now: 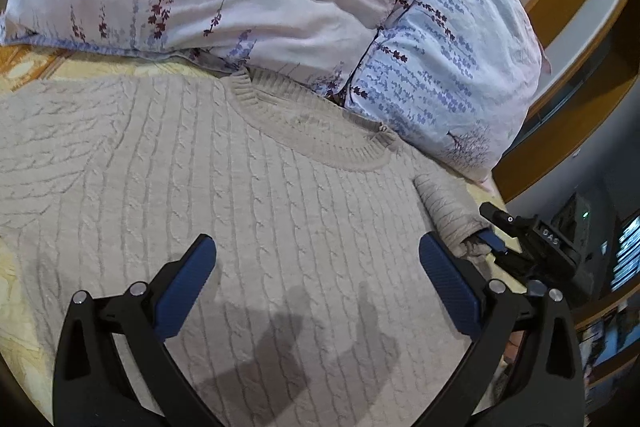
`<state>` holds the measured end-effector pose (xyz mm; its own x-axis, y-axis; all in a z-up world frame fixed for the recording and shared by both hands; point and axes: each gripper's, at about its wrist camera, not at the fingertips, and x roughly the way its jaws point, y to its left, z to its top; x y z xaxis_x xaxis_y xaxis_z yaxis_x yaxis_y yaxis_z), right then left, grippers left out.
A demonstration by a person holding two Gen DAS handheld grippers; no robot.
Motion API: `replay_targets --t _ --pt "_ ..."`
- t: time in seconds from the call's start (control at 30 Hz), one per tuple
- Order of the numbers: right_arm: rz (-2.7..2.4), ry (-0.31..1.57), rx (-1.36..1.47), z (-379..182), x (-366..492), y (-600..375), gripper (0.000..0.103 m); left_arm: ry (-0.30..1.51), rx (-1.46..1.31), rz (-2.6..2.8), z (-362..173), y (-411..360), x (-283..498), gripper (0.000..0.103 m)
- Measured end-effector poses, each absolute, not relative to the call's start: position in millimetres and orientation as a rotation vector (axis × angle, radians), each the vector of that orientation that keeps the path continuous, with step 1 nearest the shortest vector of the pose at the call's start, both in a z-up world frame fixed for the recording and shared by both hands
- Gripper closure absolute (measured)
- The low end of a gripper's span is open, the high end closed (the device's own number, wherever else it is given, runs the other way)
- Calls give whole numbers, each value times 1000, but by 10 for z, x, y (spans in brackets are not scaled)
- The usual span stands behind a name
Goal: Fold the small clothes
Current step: 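Fold the held sleeve across the sweater body with the right gripper, then release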
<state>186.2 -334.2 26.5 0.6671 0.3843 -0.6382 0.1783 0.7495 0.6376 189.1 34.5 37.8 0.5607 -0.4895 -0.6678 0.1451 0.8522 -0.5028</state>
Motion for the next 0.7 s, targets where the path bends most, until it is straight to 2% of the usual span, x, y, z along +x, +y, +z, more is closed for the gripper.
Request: replay_targets --t 0.13,0.23,0.33,0.4,0.47,0.57,0.7 --pt "3 848 881 104 1910 -3729 48 920 -457 -389 341 380 1955 11" --pt "-68 829 924 63 1920 -3892 53 927 -475 -389 316 432 1982 12" --pt "-159 821 913 58 1895 -4010 64 919 -469 -379 316 488 1984 12" --pt "-248 835 855 82 1922 -4048 79 913 -470 -379 326 534 1990 12" --pt "-299 814 723 219 1980 -3968 85 909 -488 -376 330 611 2002 12" --pt "-256 737 543 556 2060 -3623 91 900 -529 -365 335 734 2025 12" --pt "-17 647 370 1021 2140 -2832 91 883 -621 -372 333 888 2045 13"
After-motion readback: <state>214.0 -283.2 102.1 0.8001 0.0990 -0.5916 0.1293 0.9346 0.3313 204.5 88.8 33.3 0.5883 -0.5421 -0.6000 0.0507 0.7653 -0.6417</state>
